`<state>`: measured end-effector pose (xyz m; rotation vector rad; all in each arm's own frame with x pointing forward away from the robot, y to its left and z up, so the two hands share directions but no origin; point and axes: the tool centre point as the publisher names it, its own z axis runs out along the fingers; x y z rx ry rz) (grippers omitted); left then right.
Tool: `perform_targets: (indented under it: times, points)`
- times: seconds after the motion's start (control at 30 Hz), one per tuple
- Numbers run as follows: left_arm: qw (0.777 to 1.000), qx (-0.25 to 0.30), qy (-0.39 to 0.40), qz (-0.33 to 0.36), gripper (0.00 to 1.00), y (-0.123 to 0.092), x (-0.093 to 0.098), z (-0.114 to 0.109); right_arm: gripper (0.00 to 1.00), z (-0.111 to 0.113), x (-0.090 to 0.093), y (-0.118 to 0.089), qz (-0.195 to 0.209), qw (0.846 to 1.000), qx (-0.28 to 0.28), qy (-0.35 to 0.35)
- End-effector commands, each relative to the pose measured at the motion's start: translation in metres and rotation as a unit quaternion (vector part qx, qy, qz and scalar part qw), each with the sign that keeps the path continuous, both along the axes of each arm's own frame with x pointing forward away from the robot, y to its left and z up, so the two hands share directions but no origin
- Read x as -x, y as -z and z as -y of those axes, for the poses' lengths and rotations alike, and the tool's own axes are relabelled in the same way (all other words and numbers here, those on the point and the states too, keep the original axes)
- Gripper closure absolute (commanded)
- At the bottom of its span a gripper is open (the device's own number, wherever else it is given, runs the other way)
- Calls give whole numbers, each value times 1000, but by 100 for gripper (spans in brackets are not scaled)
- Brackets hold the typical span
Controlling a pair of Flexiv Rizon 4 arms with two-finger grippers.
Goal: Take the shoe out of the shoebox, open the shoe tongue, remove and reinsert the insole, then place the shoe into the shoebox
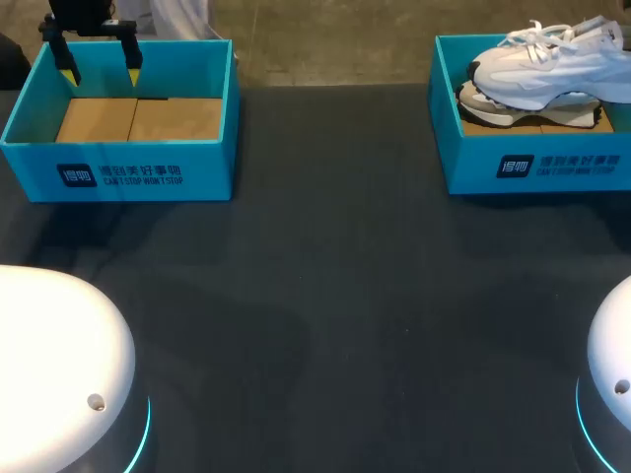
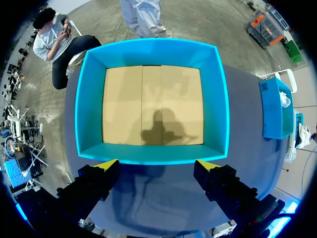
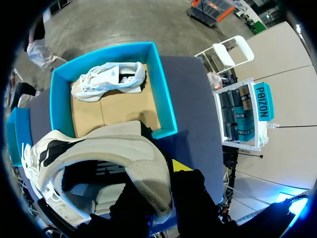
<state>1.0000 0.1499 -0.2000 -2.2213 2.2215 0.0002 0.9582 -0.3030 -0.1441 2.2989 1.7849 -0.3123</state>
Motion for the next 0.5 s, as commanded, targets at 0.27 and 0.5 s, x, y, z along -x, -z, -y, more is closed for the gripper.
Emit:
perform_targets:
  times: [0.27,0.5]
  points:
    - [1000,0,0,0,0,0,0,0,100,-46,89,6,12,1000,-6,4]
    - [1000,0,0,0,0,0,0,0,100,-95,173,24,6,1000,-10,5]
